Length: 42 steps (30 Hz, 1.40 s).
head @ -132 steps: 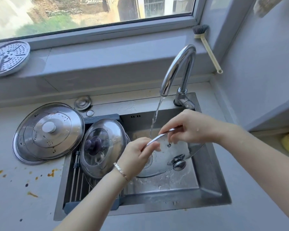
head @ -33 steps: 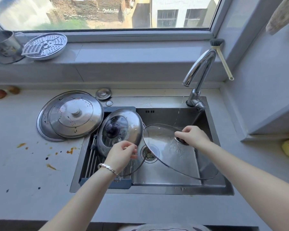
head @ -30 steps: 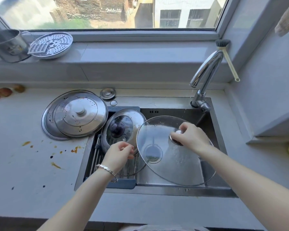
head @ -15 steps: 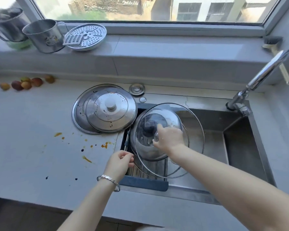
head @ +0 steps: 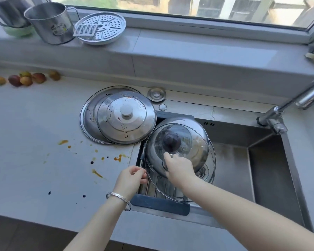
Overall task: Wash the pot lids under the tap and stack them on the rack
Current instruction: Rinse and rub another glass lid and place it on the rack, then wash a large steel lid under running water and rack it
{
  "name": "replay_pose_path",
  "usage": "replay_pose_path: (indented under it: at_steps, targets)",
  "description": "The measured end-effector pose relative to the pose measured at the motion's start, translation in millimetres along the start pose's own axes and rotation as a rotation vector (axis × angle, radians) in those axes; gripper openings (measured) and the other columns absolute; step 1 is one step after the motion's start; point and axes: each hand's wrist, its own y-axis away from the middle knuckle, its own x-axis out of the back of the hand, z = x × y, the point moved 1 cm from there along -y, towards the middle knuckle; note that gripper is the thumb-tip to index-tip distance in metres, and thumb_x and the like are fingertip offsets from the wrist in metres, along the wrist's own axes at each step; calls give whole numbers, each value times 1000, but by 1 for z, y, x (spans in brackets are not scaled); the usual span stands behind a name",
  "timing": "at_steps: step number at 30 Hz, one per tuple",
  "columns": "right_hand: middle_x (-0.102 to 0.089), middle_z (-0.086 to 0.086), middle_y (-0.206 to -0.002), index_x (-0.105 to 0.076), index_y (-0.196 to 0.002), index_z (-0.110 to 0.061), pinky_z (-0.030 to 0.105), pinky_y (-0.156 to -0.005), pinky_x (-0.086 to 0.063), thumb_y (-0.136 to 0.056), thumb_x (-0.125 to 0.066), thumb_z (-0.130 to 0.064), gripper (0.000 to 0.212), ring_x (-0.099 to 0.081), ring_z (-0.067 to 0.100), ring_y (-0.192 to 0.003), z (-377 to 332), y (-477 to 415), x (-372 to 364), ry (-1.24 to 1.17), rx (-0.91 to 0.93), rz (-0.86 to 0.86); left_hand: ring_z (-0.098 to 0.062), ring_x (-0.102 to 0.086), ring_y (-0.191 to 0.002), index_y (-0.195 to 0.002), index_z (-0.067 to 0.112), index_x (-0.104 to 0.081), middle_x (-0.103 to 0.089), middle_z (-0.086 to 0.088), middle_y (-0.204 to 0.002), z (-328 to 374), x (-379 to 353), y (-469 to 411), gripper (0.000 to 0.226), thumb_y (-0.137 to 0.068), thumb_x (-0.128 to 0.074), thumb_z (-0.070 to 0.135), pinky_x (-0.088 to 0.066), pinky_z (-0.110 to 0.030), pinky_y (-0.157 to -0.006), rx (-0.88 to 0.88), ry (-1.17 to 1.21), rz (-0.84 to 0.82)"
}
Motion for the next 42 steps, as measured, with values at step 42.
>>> replay_pose_path:
  at_steps: [42]
  targets:
    - [-72, 2, -81, -68, -85, -22, 29, -79, -54, -90, -57, -21, 12, -68, 17, -80, 88, 35, 79, -984, -183, 96, -16, -70, -78, -102, 16, -51, -64, -6, -104, 139, 38, -52, 16, -96, -41, 5, -59, -32, -64, -367, 975, -55]
